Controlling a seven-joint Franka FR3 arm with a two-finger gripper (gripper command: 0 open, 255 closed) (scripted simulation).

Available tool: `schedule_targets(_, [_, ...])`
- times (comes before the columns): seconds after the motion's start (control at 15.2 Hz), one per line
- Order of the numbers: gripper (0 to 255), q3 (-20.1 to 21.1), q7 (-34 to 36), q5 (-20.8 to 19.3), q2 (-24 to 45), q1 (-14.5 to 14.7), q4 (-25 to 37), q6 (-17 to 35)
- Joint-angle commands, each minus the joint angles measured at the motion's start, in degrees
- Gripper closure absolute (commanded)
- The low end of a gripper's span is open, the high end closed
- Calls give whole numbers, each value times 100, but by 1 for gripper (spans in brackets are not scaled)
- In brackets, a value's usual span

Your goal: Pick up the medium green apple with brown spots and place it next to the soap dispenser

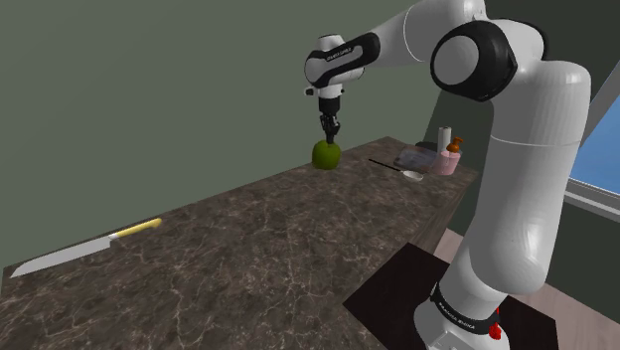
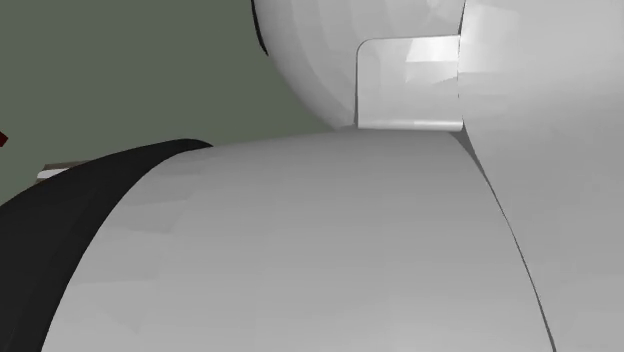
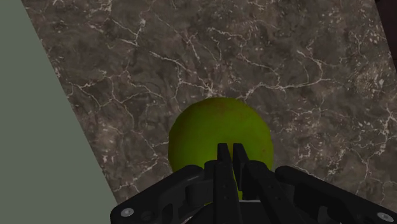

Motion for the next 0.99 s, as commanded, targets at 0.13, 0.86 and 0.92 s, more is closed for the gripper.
schedule_targets(0.13, [255, -5, -10, -17, -56, 7, 244, -297])
schedule_targets(0.86, [255, -22, -78, -33, -123, -3, 1006, -1118])
schedule_targets(0.92, [255, -24, -86, -32, -120, -5, 1086, -1195])
